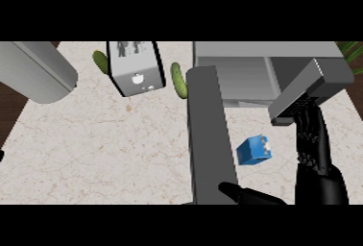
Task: Pick up the milk, place it into the microwave and close the microwave
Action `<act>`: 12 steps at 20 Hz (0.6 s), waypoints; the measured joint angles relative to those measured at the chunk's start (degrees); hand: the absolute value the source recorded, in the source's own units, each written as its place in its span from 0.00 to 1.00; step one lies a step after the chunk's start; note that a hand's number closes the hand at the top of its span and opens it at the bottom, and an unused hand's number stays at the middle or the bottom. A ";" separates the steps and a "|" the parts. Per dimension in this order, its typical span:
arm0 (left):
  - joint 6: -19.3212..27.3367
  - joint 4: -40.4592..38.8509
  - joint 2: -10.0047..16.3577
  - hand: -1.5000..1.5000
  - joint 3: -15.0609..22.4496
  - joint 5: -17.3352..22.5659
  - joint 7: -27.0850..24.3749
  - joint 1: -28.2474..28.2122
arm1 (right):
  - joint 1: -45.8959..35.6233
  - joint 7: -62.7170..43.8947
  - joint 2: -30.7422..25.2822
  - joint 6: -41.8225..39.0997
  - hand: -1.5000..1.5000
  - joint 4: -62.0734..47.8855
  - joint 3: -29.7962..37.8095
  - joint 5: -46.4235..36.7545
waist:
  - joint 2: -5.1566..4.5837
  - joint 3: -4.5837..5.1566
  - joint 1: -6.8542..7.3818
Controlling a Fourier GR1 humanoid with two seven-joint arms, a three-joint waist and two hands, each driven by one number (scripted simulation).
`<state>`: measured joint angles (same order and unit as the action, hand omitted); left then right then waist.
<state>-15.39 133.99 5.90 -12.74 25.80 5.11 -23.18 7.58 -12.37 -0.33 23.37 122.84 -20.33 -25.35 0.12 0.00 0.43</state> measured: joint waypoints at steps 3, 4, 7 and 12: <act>-2.14 0.19 -1.04 0.00 -0.38 0.16 -1.26 -3.03 | 1.27 3.11 0.18 1.69 0.00 -3.88 2.07 1.72 | 0.08 0.00 0.13; -2.62 0.24 -1.41 0.00 -0.54 0.22 -1.47 -3.88 | 1.91 3.98 0.01 1.90 0.00 -4.54 2.92 2.58 | 0.08 0.01 0.12; -4.81 0.01 -1.50 0.00 -2.55 0.82 -2.96 -5.90 | 2.62 7.16 0.26 3.60 0.00 -8.78 4.79 4.13 | 0.13 0.01 0.21; -7.85 -0.18 -1.31 0.00 -5.03 2.38 -3.74 -8.56 | 4.71 14.43 0.34 5.21 0.00 -16.78 7.65 8.78 | 0.17 0.03 0.25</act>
<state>-23.24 133.82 4.58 -17.77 28.18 1.37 -31.74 12.29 2.05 0.01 28.57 106.06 -12.68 -16.58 0.28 0.04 0.68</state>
